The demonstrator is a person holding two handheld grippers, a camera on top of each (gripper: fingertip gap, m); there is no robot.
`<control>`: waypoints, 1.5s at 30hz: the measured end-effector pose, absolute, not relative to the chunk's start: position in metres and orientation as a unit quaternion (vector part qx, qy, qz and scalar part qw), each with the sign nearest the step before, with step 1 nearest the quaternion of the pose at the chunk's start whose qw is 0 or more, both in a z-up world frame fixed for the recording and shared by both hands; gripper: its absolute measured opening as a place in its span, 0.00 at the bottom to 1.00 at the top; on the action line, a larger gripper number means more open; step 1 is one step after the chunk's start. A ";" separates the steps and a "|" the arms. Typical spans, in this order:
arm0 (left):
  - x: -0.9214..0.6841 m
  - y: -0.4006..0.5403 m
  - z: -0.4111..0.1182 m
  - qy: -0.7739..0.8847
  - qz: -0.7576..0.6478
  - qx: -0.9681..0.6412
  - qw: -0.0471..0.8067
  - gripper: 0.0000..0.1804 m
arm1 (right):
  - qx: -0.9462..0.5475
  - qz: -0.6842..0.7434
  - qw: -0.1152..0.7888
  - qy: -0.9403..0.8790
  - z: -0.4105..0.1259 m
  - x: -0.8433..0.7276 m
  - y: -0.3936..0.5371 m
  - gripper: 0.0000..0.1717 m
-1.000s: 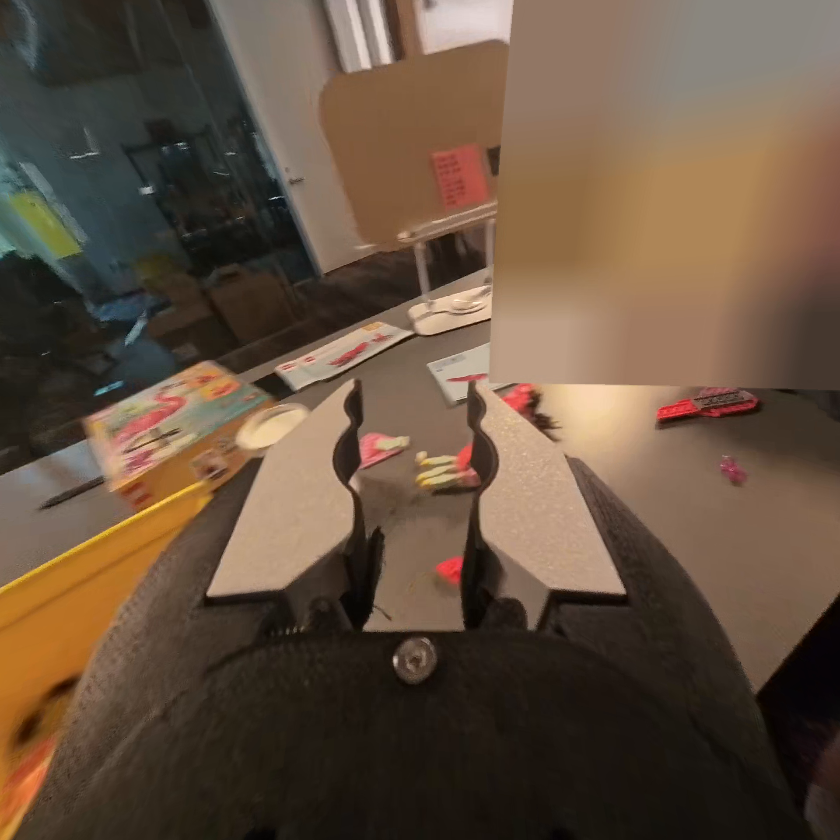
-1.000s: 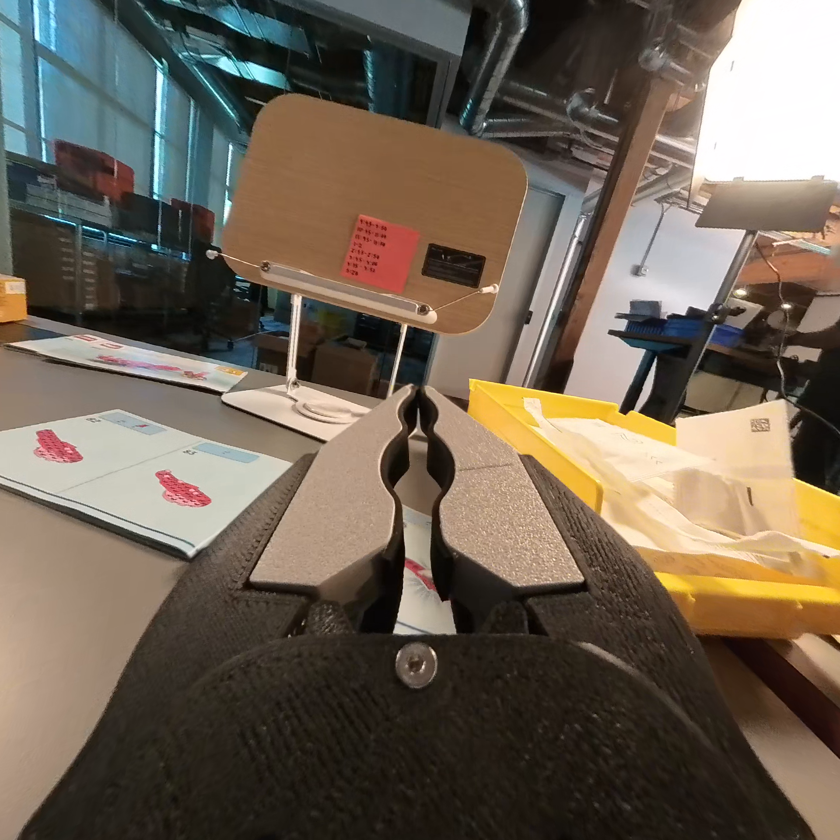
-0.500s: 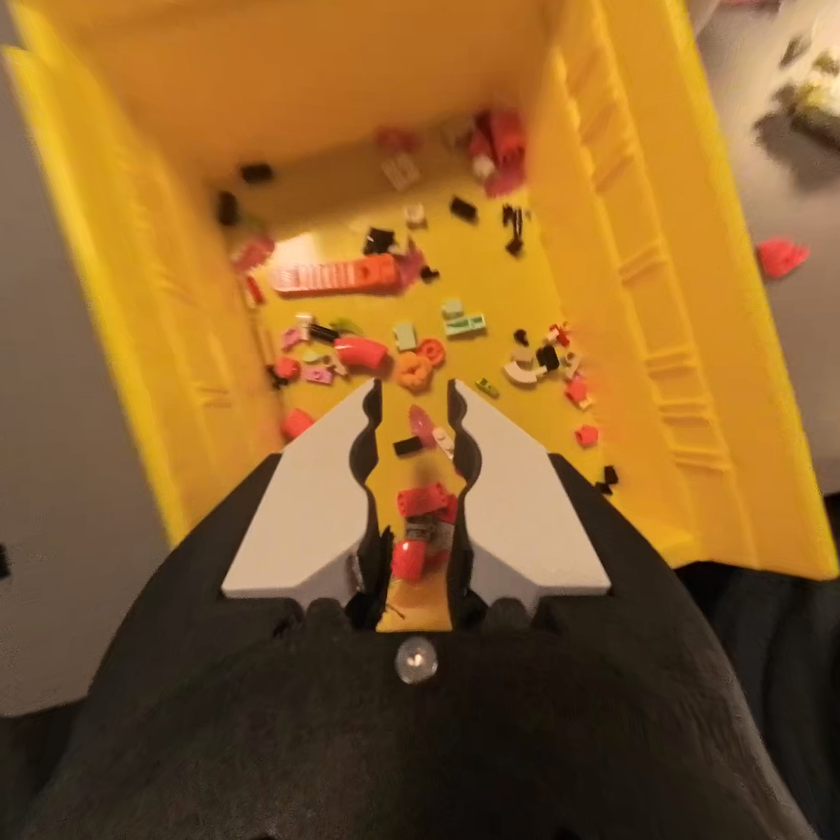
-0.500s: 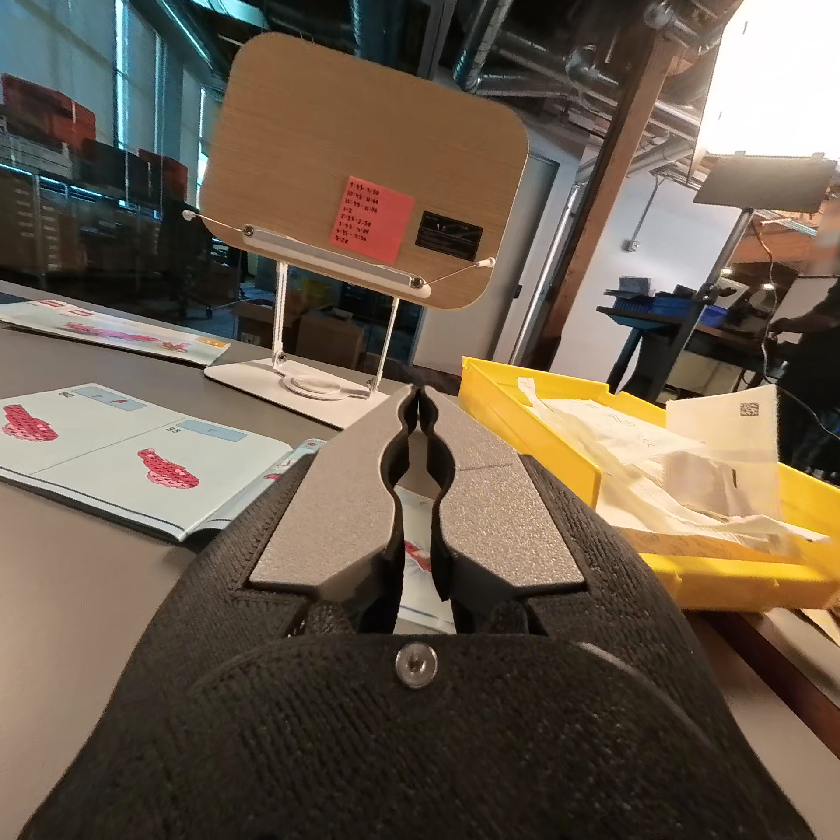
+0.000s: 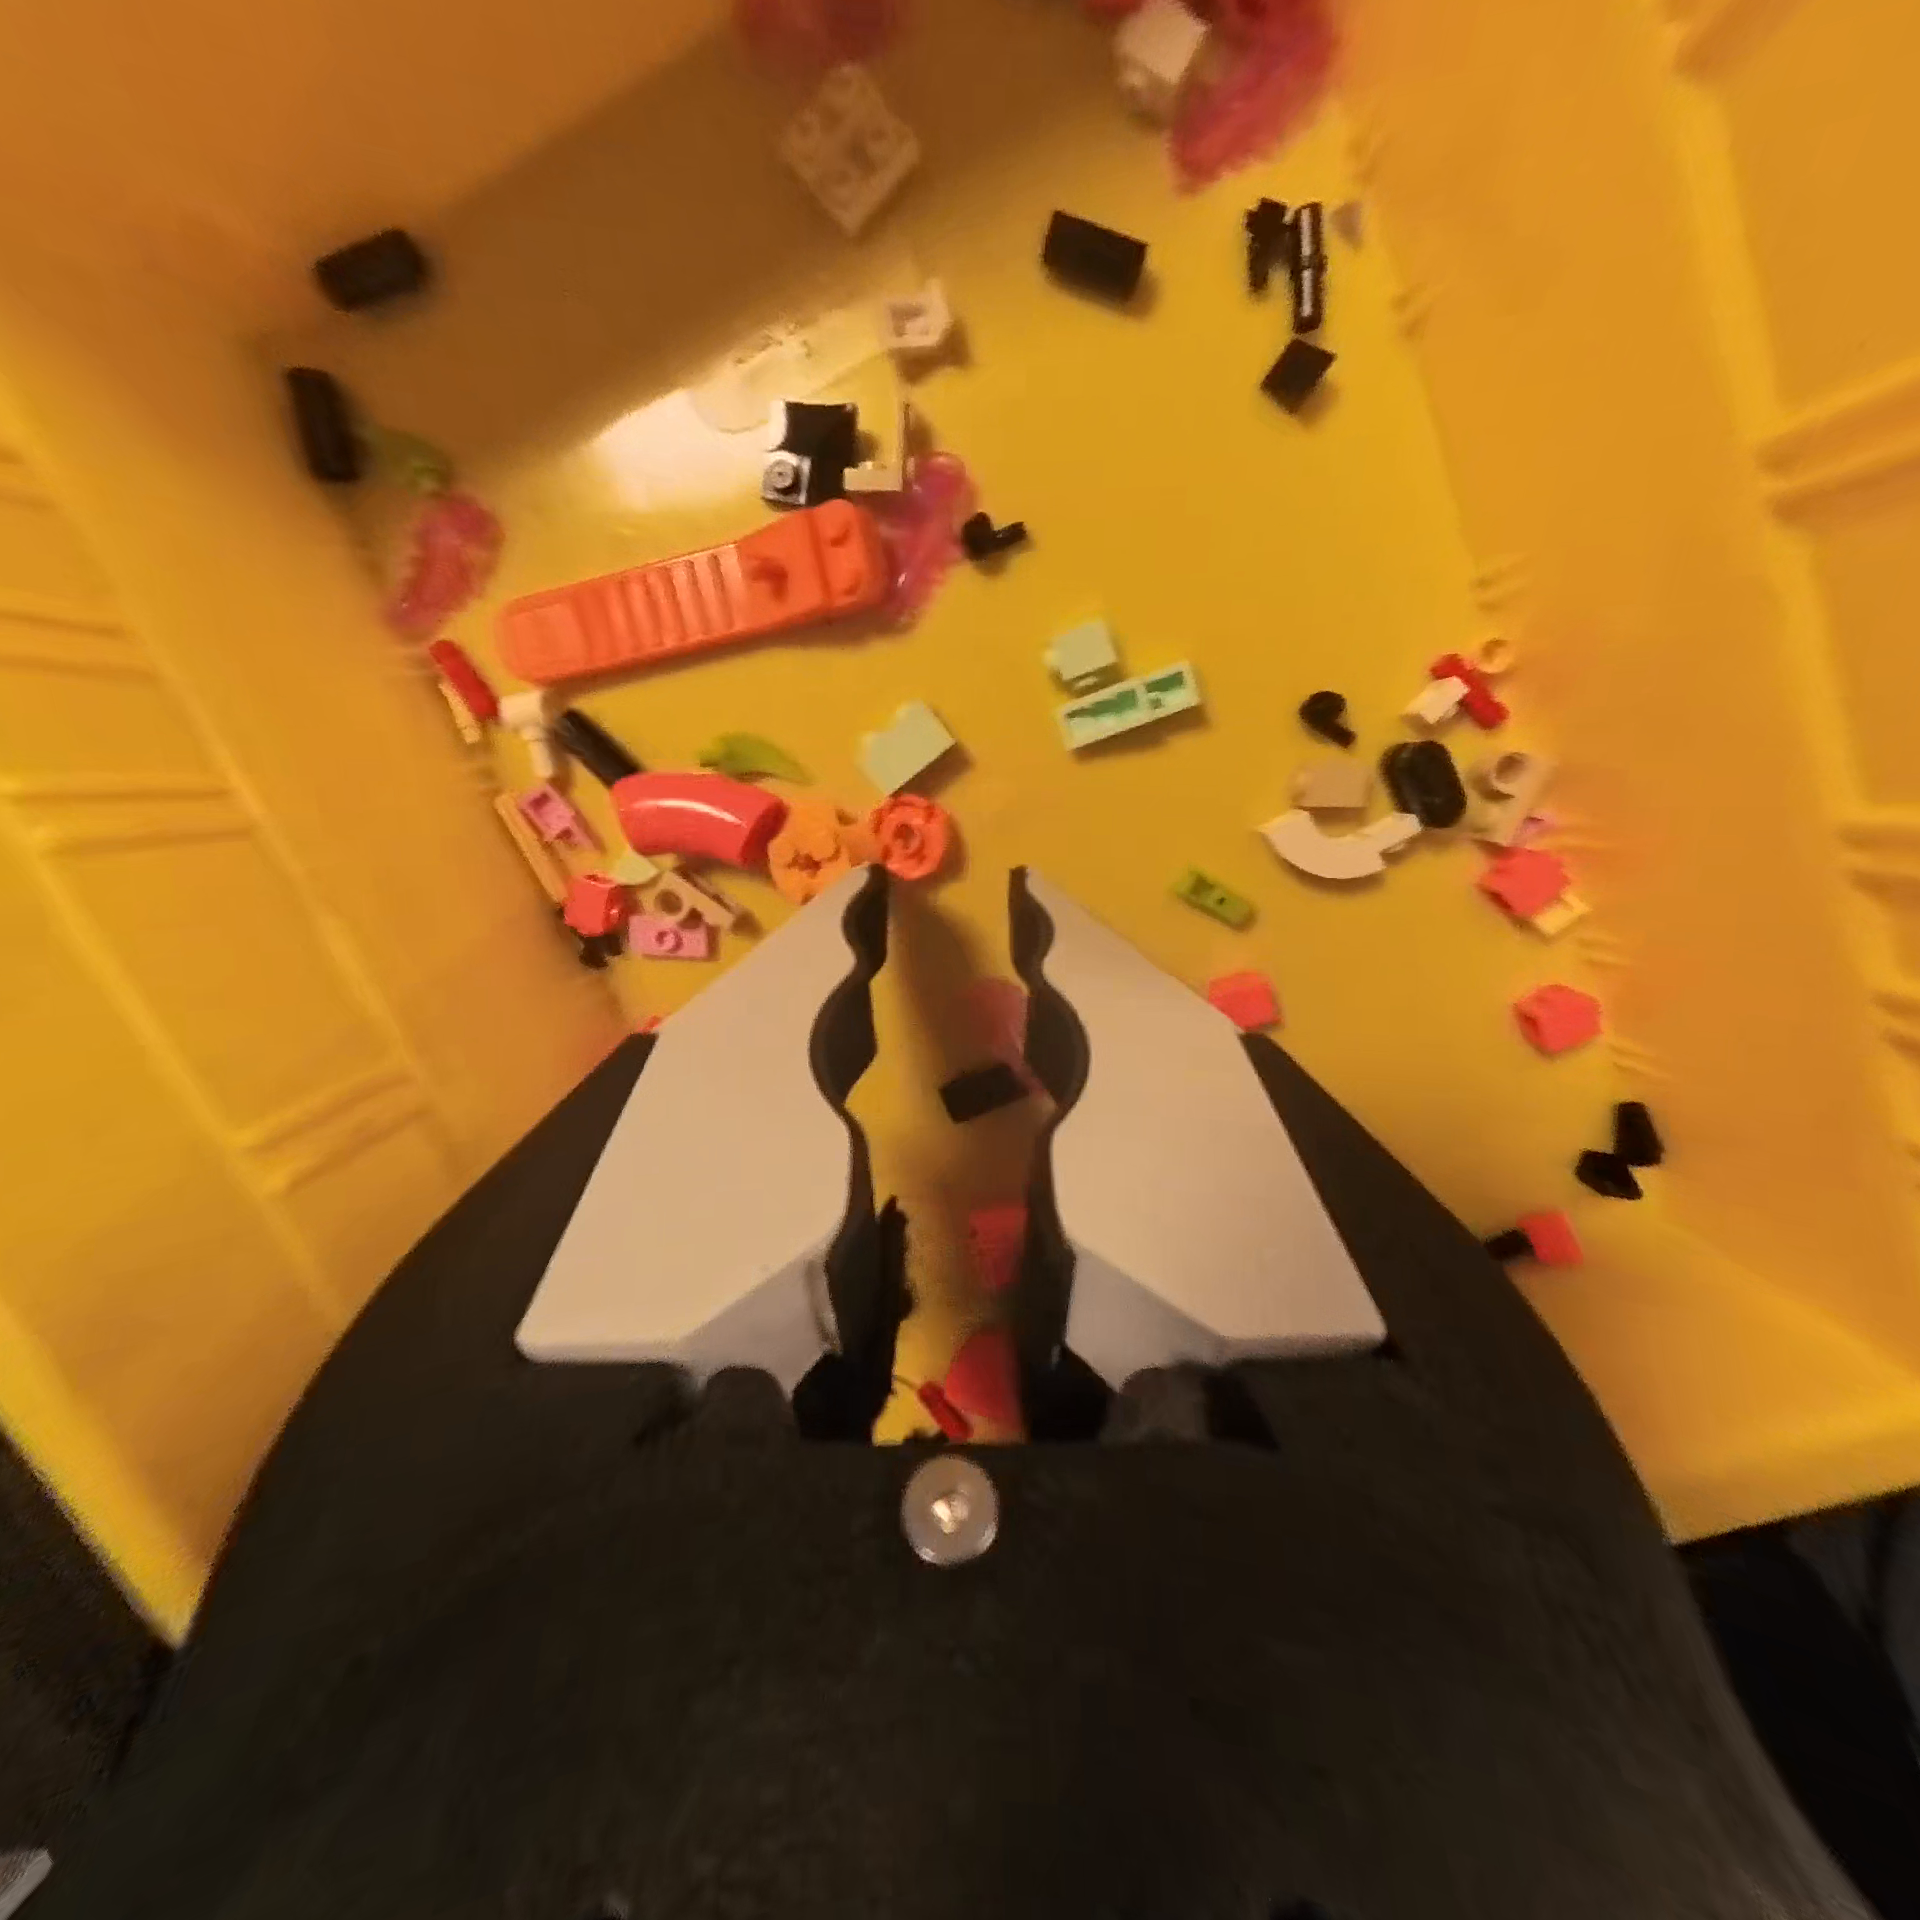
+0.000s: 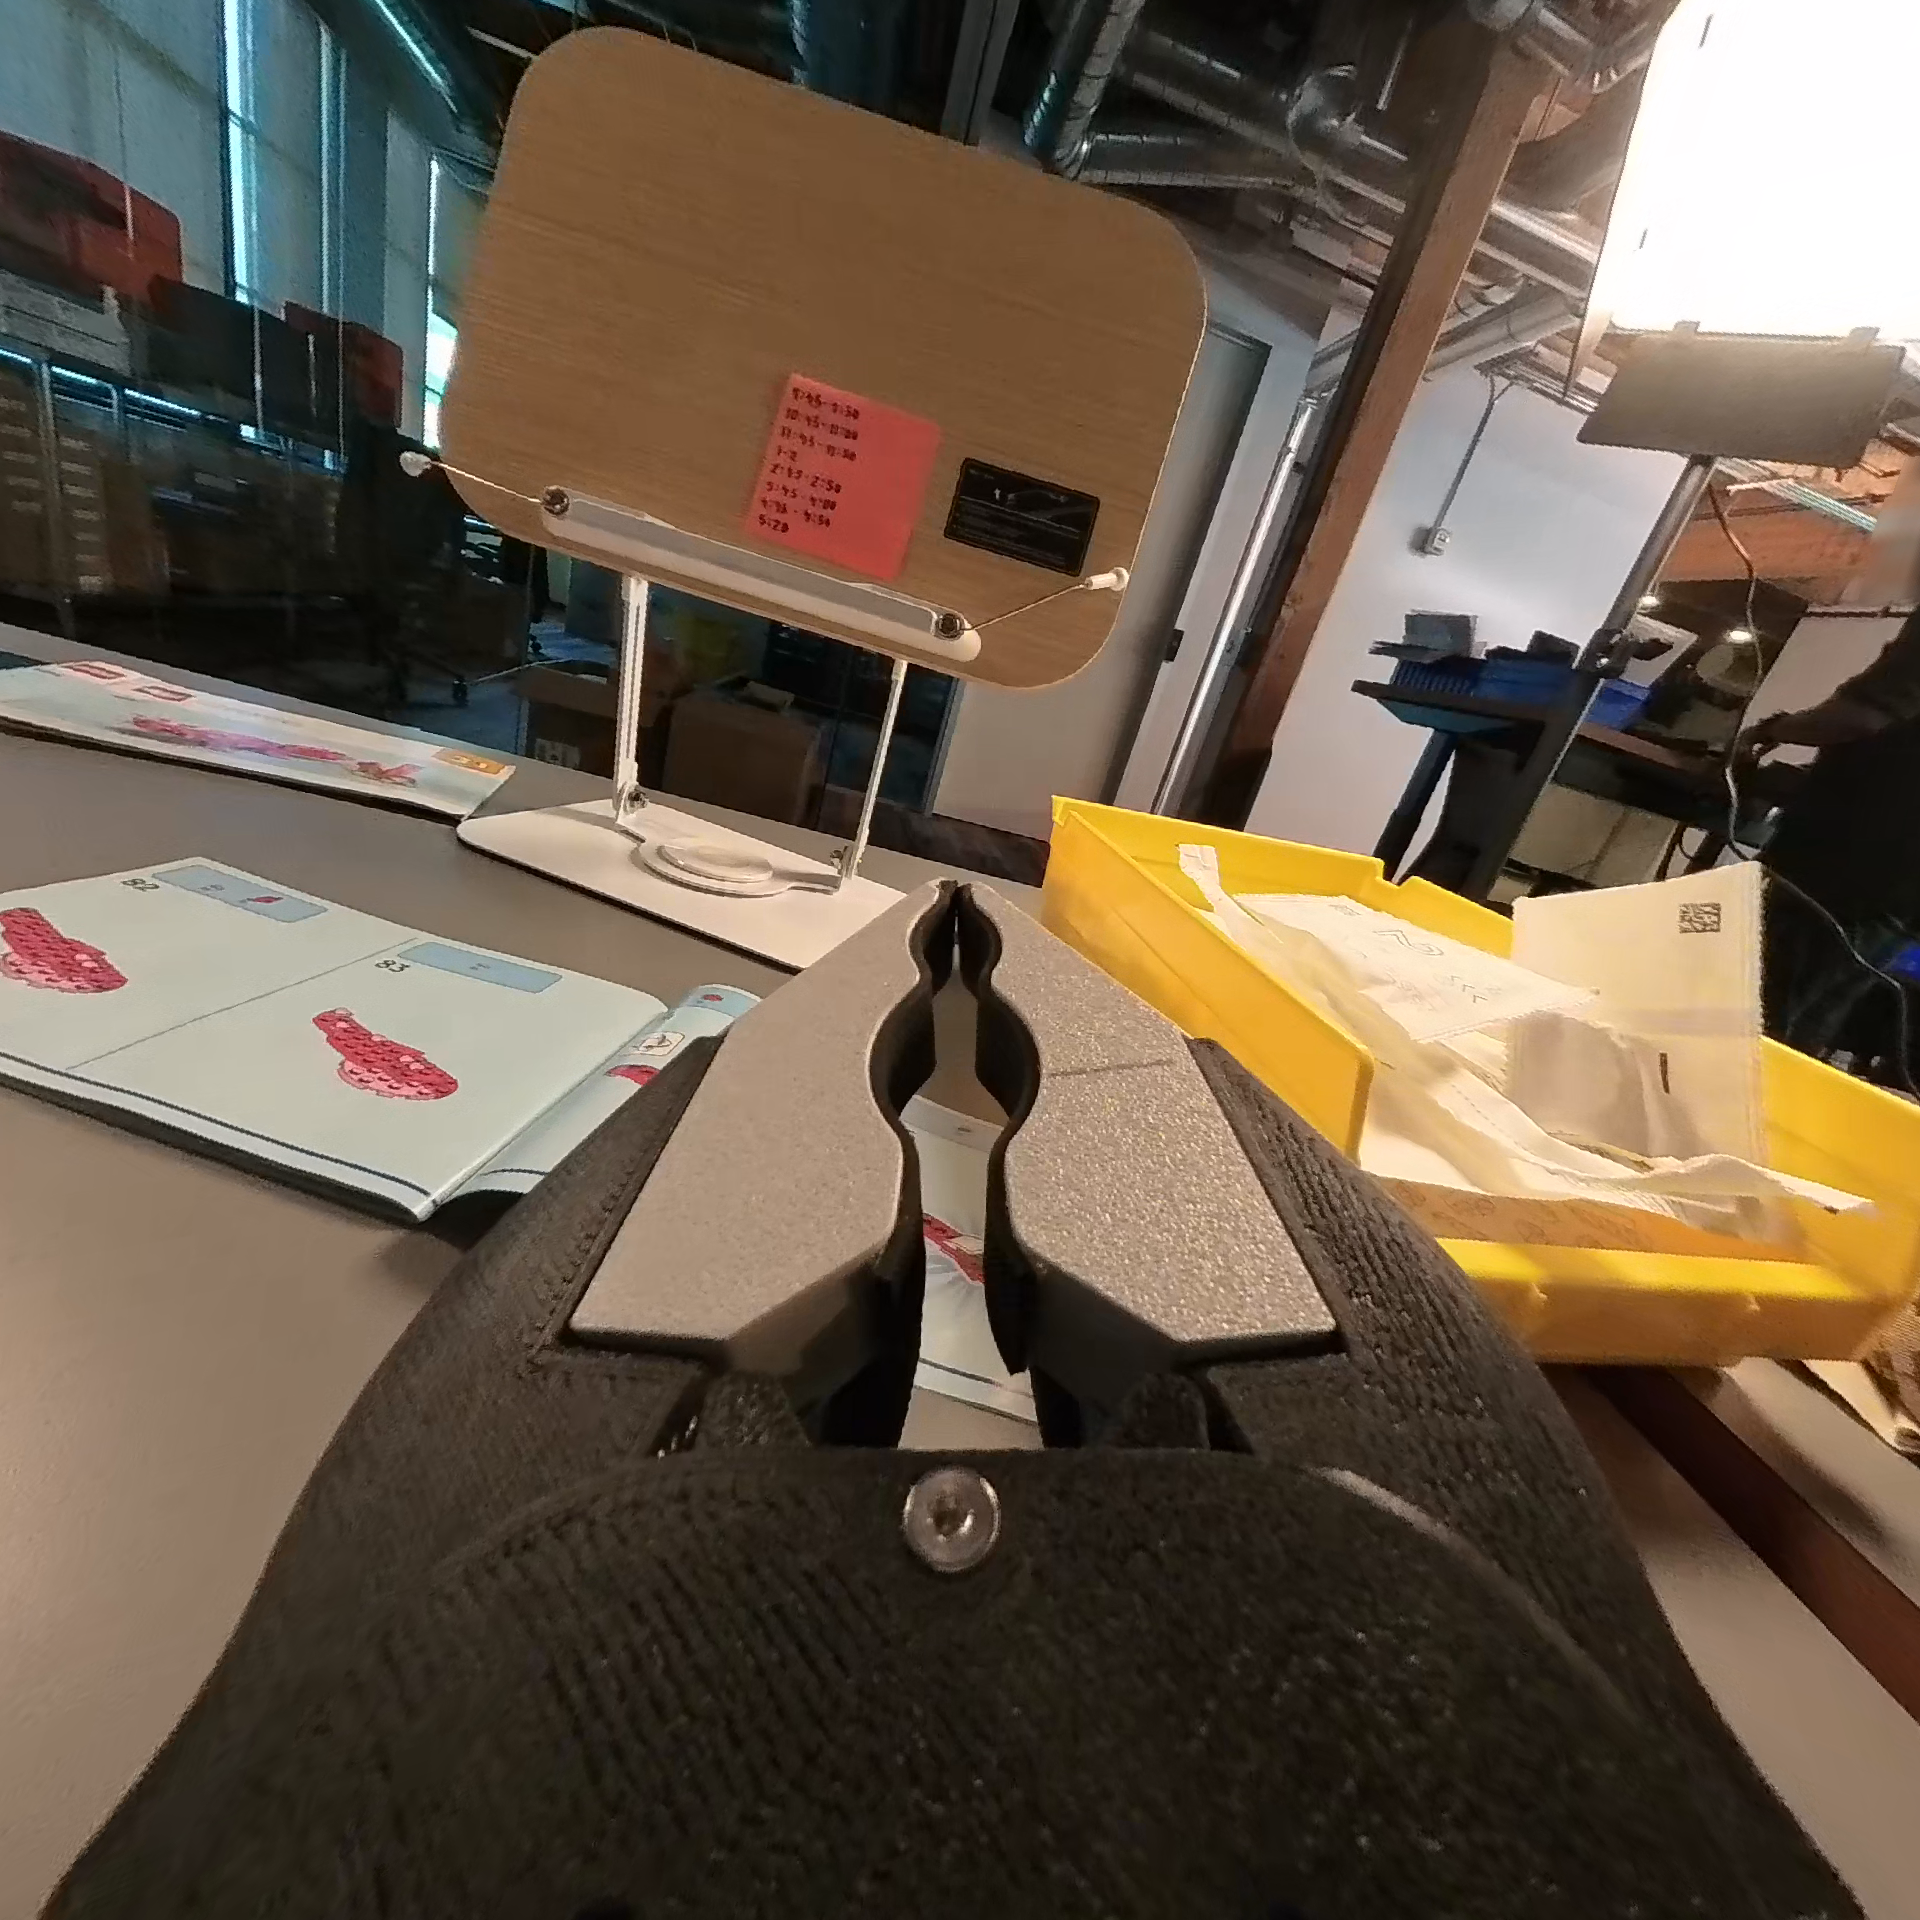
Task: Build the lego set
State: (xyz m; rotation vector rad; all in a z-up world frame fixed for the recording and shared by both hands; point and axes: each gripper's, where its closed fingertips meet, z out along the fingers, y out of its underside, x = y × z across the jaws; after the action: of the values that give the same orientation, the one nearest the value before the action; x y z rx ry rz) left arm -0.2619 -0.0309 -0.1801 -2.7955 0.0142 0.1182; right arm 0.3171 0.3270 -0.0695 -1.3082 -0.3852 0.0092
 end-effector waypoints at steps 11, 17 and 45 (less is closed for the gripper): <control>-0.275 -0.029 -0.180 -0.016 0.080 -0.977 0.196 0.14 | -0.603 0.016 0.777 -0.179 -0.069 0.316 0.326 0.00; -0.287 -0.022 -0.179 -0.009 0.119 -0.968 0.221 0.13 | -0.602 0.024 0.778 -0.181 -0.069 0.315 0.326 0.00; -0.290 -0.027 -0.182 -0.084 0.047 -0.971 0.220 0.17 | -0.599 0.056 0.780 -0.169 -0.067 0.316 0.325 0.00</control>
State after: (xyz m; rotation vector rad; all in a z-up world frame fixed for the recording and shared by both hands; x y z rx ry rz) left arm -0.2900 -0.0266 -0.1818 -2.6857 -0.2319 0.1298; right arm 0.3163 0.3249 -0.0666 -1.2953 -0.3644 0.1220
